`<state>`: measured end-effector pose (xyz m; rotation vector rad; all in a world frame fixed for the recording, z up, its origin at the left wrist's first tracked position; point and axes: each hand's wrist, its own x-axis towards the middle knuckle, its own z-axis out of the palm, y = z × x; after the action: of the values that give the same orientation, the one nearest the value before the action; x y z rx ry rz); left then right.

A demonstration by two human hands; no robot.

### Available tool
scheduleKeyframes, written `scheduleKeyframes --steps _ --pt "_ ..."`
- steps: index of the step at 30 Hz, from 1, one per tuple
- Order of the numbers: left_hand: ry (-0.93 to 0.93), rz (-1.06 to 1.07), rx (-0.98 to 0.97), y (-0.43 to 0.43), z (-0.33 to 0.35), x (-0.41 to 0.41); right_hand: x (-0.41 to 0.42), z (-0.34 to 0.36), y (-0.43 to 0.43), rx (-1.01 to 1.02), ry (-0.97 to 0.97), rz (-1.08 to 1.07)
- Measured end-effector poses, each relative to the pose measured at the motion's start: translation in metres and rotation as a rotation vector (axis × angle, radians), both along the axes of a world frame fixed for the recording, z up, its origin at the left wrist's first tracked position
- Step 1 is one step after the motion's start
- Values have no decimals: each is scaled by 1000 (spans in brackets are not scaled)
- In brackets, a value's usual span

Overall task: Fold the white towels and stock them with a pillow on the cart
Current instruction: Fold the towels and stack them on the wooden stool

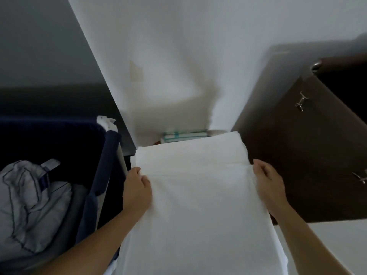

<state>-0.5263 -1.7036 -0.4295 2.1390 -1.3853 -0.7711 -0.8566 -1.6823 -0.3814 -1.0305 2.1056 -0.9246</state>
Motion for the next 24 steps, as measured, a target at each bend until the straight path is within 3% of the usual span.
scheduleKeyframes --steps 2,4,8,13,16,19,24 --pt "-243 -176 -101 6 -1 -5 -4 5 0 61 -56 24" --pt "-338 -429 -212 8 5 -19 -8 11 -3 107 -94 67" --pt "-457 -840 -76 1 5 -53 -13 20 -14 145 -129 148" --pt "-600 -814 -135 -10 -15 -53 -15 13 -12 162 93 229" --pt "-619 -775 -160 -16 -17 -51 -7 8 -6 229 47 251" --pt "-614 -768 -169 -15 -13 -49 0 9 -3 170 114 195" --pt "-626 -730 -17 17 -9 -26 2 4 23 225 16 178"
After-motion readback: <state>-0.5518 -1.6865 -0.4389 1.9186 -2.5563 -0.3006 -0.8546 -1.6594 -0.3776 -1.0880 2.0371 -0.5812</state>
